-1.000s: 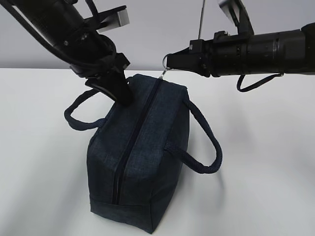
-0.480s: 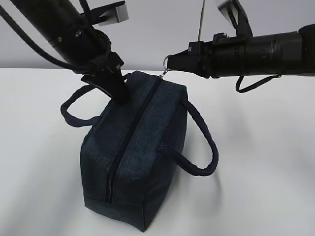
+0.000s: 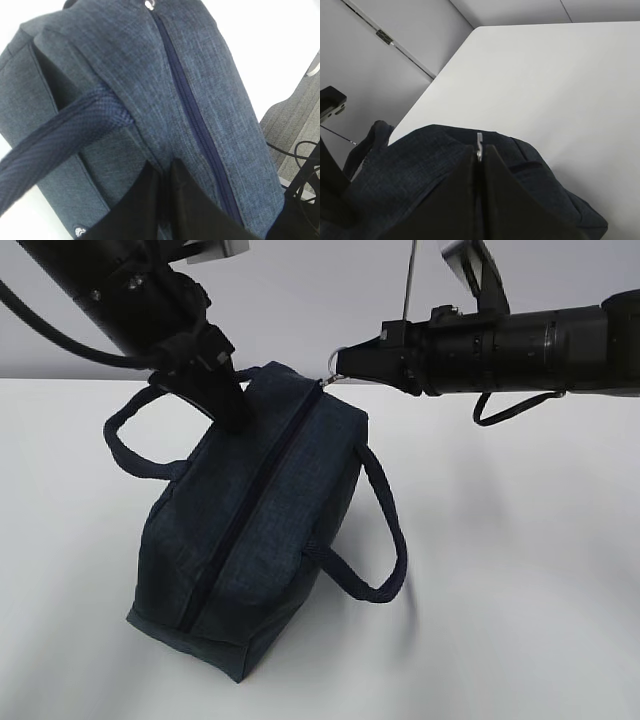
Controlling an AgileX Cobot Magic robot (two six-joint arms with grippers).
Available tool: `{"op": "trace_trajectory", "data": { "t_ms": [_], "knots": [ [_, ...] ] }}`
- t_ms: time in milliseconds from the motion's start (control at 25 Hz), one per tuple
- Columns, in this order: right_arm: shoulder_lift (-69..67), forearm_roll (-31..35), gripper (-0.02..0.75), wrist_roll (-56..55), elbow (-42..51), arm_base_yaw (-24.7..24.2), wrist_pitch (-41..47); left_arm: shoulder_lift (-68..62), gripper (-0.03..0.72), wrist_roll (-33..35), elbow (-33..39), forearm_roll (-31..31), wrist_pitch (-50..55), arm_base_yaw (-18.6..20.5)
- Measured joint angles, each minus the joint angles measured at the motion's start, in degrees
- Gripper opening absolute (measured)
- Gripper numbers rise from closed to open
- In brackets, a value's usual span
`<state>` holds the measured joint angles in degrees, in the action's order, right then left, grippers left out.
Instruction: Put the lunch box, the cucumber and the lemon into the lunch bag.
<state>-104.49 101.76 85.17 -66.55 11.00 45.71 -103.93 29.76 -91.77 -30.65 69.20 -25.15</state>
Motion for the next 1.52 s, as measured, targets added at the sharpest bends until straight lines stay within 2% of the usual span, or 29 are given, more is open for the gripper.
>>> {"op": "trace_trajectory", "data": {
  "t_ms": [600,1000,1520],
  "knots": [
    [-0.3,0.2,0.0,1.7,-3.0,0.0,-3.1,2.9,-0.004,0.1,0.1,-0.2,0.1,0.0],
    [-0.3,0.3,0.0,2.8,-3.1,0.0,-5.3,4.5,-0.004,0.1,0.2,0.2,-0.3,-4.8],
    [-2.2,0.6,0.0,3.6,-3.5,0.0,-5.6,9.2,-0.004,0.1,0.3,0.0,0.6,-5.0]
  ]
}}
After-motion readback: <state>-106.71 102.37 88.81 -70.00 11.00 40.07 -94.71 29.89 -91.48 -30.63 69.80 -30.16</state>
